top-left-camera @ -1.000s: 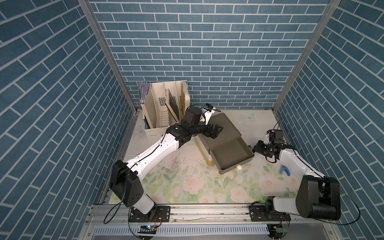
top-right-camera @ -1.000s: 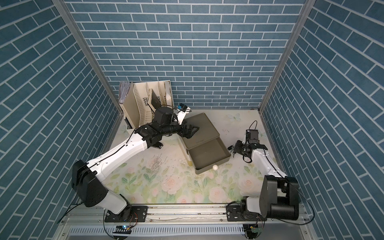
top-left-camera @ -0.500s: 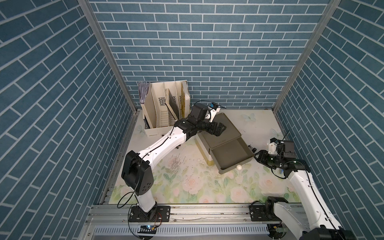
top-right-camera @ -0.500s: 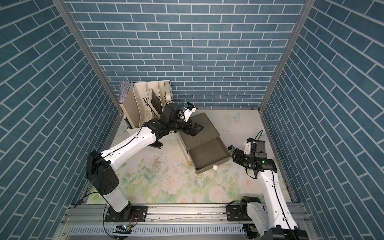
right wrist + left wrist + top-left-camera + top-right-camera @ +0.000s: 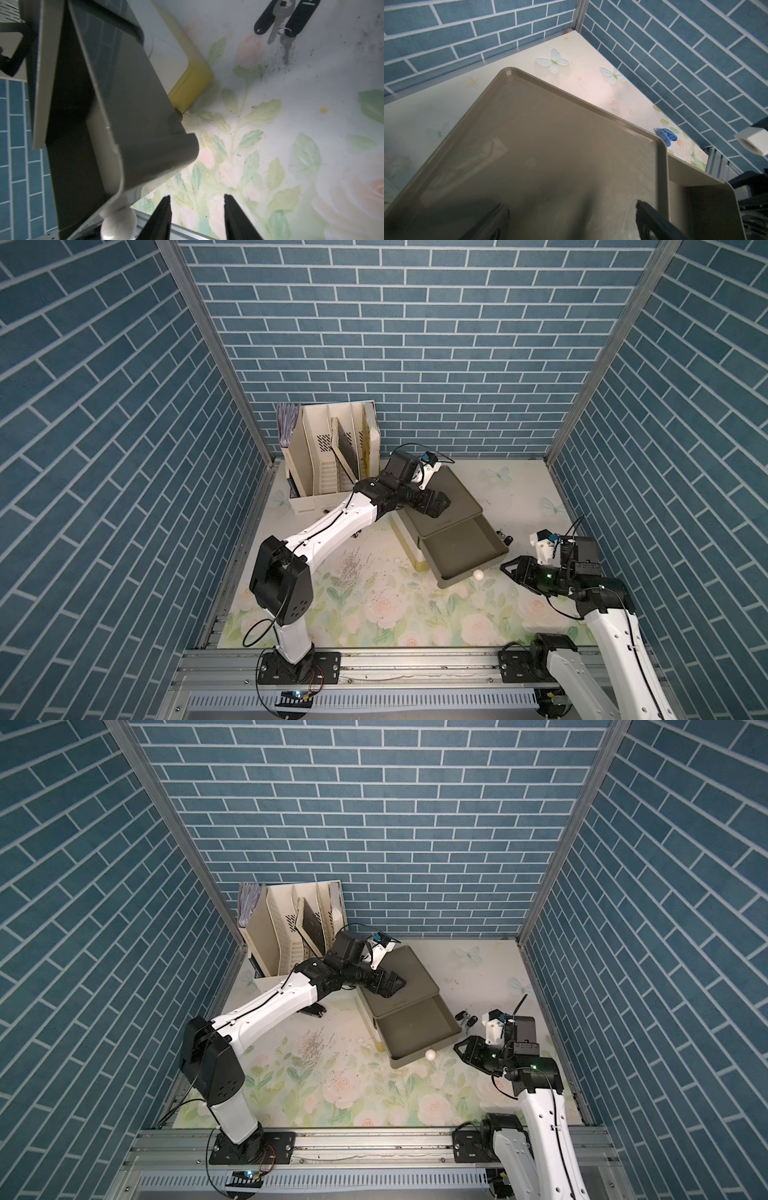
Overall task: Take the keys out of the drawer
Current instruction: Place the key at the center of the board, then close the drawer in the storage box.
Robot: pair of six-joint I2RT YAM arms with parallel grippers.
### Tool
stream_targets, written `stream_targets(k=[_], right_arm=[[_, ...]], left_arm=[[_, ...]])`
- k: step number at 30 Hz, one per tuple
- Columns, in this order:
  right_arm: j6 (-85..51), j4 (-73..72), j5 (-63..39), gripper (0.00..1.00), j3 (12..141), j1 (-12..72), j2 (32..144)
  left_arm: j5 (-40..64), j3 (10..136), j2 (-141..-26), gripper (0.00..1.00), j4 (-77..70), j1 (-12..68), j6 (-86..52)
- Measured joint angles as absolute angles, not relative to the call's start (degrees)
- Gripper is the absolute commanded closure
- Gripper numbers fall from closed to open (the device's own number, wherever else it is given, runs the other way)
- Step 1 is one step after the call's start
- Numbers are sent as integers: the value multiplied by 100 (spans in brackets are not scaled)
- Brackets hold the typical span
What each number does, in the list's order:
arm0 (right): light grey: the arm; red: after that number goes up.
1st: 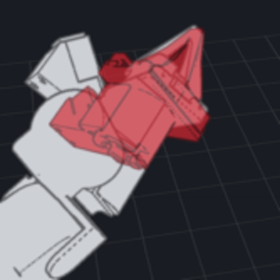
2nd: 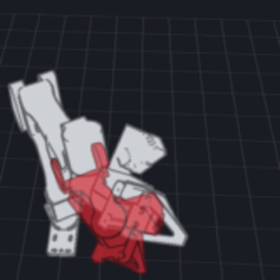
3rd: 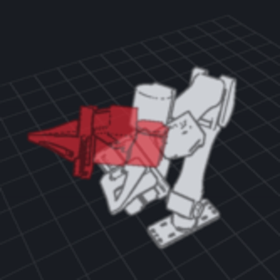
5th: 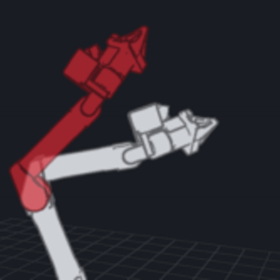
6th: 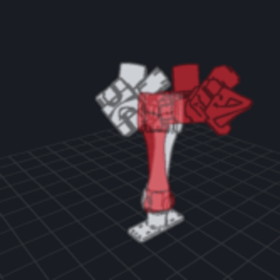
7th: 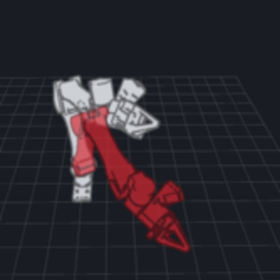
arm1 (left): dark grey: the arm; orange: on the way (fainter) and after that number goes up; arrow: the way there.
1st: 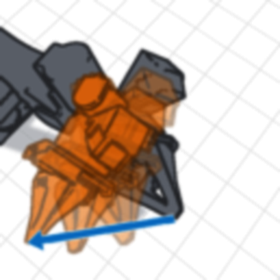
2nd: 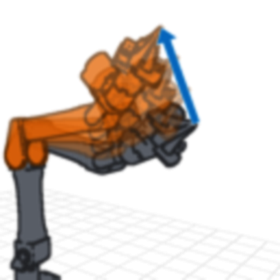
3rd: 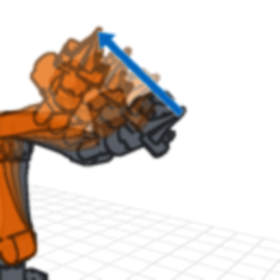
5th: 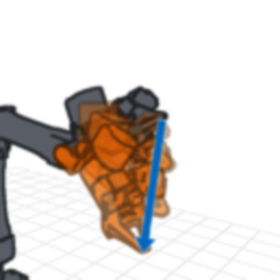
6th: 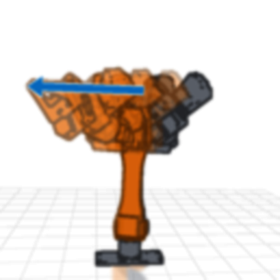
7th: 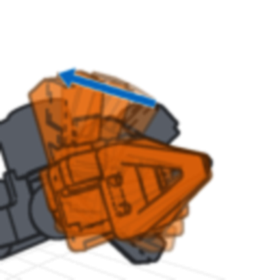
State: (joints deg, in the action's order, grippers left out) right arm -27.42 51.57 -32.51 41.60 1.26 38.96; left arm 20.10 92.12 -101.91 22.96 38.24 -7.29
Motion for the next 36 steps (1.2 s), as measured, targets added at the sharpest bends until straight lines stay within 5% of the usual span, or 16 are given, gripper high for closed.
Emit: stream_targets(k=[36], right_arm=[[-3376, 4287, -3424, 56, 4281, 1020, 4464]], left_arm=[[1959, 9290, -10287, 0, 2255, 3815, -661]])
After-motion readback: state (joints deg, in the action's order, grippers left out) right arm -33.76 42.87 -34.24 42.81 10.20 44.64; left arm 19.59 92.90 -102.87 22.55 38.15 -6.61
